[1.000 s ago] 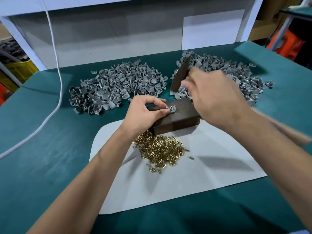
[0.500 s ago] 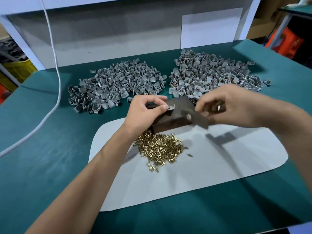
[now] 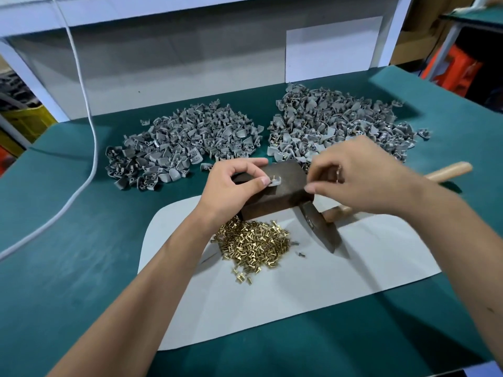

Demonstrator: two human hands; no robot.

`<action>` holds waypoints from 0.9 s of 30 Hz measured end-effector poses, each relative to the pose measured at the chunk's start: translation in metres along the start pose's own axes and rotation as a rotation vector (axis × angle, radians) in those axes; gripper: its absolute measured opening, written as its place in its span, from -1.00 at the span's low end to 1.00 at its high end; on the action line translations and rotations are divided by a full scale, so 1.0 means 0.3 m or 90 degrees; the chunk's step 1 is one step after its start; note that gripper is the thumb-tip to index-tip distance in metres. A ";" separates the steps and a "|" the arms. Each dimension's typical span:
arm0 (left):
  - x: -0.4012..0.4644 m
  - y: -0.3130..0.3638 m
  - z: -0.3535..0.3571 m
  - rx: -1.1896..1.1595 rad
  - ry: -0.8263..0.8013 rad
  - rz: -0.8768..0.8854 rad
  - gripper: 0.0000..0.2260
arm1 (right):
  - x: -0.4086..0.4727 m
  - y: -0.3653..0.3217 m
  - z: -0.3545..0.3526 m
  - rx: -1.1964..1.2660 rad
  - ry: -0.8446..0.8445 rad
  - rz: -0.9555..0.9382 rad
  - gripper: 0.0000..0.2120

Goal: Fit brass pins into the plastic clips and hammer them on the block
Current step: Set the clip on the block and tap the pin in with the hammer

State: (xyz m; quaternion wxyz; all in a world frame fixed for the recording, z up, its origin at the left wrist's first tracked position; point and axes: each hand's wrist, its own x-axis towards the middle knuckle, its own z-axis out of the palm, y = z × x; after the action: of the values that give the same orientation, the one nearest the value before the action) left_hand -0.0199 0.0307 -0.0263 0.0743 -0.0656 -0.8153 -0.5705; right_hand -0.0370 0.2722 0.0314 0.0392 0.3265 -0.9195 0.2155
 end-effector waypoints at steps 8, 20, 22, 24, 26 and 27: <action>0.011 0.001 -0.003 -0.030 0.038 0.046 -0.89 | 0.098 -0.059 0.120 0.022 0.103 -0.075 -0.79; 0.048 -0.171 -0.219 0.604 0.300 -0.366 -0.47 | 0.085 0.050 0.153 0.038 0.331 0.224 -0.69; 0.052 -0.183 -0.219 0.582 0.283 -0.350 -0.51 | 0.073 0.005 0.155 0.048 0.344 0.153 -0.74; 0.052 -0.187 -0.218 0.538 0.287 -0.288 -0.58 | 0.059 -0.058 0.174 0.049 0.314 0.050 -0.79; 0.053 -0.188 -0.217 0.501 0.265 -0.221 -0.66 | 0.046 -0.129 0.209 0.054 0.219 -0.056 -0.81; 0.053 -0.188 -0.216 0.486 0.249 -0.187 -0.68 | 0.041 -0.164 0.227 0.057 0.156 -0.107 -0.82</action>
State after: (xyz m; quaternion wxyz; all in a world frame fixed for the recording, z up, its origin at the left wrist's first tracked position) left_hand -0.0431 -0.0491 -0.0531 0.1640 0.1923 -0.9386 -0.2349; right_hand -0.0117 0.2021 -0.0095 0.1547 0.3749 -0.8667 0.2905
